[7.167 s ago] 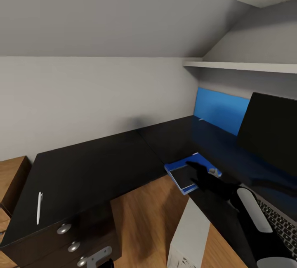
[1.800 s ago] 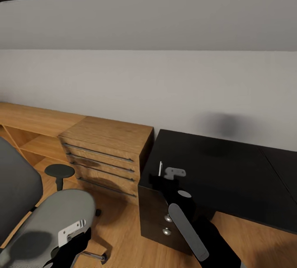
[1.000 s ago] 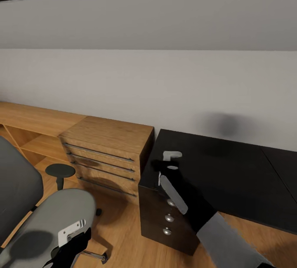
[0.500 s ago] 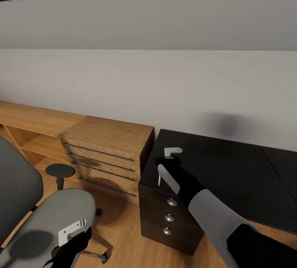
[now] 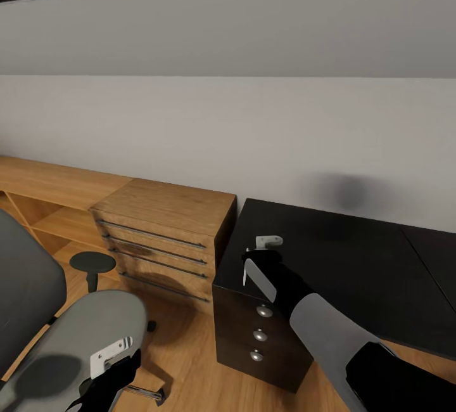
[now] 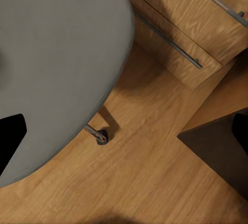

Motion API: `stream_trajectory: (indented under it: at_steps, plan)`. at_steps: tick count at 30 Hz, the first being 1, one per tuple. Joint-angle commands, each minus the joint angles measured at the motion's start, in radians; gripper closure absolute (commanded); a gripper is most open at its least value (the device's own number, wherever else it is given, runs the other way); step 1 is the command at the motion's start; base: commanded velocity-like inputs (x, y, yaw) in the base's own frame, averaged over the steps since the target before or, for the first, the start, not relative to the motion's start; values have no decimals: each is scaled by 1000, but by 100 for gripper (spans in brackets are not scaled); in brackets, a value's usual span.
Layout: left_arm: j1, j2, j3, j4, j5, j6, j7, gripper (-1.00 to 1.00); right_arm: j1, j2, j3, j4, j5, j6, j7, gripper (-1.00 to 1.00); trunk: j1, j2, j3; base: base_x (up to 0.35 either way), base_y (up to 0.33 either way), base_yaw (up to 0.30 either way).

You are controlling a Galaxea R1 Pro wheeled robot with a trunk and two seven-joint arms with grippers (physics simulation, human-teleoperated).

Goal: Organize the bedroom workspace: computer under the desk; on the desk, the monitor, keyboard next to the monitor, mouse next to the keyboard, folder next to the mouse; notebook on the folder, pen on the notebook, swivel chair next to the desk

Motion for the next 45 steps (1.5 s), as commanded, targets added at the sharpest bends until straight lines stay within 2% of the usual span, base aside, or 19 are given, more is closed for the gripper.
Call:
stream_trajectory:
  at_steps: [1, 31, 41, 45]
  plan:
    - [0, 1, -2, -2, 6, 2, 7, -100, -1, -1, 5, -1, -8, 3, -8, -100, 0, -1, -1, 0, 0, 0]
    - [0, 1, 0, -2, 6, 2, 7, -100, 6, -1, 6, -2, -8, -12, -6, -100, 0, -1, -1, 0, 0, 0]
    - [0, 1, 0, -2, 6, 2, 8, -100, 6, -2, 2, -28, -10, -12, -7, -100, 0, -1, -1, 0, 0, 0]
    - [0, 1, 0, -2, 6, 2, 7, -100, 7, -2, 2, -28, -10, -13, -7, -100, 0, -1, -1, 0, 0, 199]
